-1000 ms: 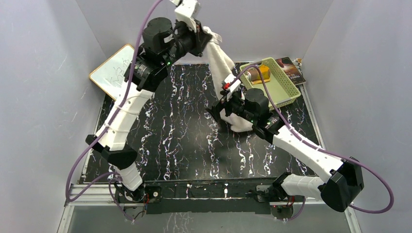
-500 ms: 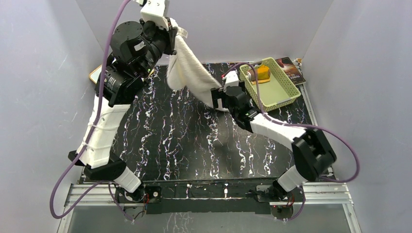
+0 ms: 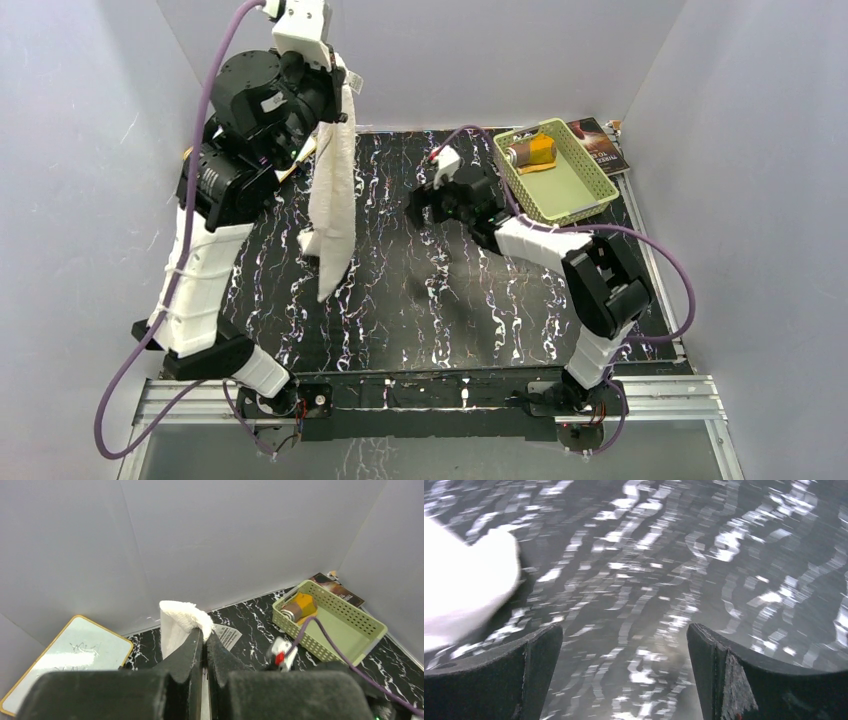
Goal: Roll the towels
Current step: Flatten out the towel at the center of the board.
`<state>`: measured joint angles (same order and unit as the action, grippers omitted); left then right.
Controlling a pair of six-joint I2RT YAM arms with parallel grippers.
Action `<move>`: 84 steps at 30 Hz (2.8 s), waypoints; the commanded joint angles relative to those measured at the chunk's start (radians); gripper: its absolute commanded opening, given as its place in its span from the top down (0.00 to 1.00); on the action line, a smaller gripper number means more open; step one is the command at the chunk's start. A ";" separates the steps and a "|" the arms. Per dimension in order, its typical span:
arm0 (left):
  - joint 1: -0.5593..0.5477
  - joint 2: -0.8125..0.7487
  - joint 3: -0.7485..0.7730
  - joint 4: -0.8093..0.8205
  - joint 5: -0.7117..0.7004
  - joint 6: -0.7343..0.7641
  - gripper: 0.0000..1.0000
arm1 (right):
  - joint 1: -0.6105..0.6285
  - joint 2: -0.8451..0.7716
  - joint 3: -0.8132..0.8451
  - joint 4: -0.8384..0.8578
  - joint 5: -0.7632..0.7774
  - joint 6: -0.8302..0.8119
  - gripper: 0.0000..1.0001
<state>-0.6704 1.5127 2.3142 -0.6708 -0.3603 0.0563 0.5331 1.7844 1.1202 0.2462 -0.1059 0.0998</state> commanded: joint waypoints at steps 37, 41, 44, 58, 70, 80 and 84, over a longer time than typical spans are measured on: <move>-0.002 0.209 0.089 -0.015 -0.258 0.111 1.00 | 0.283 0.022 -0.251 0.278 -0.020 0.090 0.16; -0.001 0.201 0.086 -0.026 -0.285 0.114 1.00 | 0.283 0.064 -0.240 0.276 0.007 0.095 0.18; -0.001 0.183 0.065 -0.019 -0.302 0.119 1.00 | 0.283 0.073 -0.248 0.277 0.026 0.100 0.22; 0.152 0.115 0.046 -0.085 -0.307 0.080 1.00 | 0.283 -0.168 -0.335 0.054 0.111 0.069 1.00; 0.233 0.033 0.068 -0.228 -0.243 -0.041 1.00 | 0.147 -0.485 0.180 -0.480 0.260 -0.182 1.00; 0.283 -0.049 -0.045 -0.383 -0.324 -0.146 1.00 | 0.027 -0.611 0.328 -0.642 0.440 -0.138 1.00; 0.328 -0.074 -0.174 -0.359 -0.184 -0.207 1.00 | -0.054 -0.641 0.299 -0.705 0.415 -0.084 1.00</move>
<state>-0.3805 1.4662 2.2299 -1.0199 -0.6418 -0.0822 0.5407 1.1816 1.4010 -0.3832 0.2867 -0.0349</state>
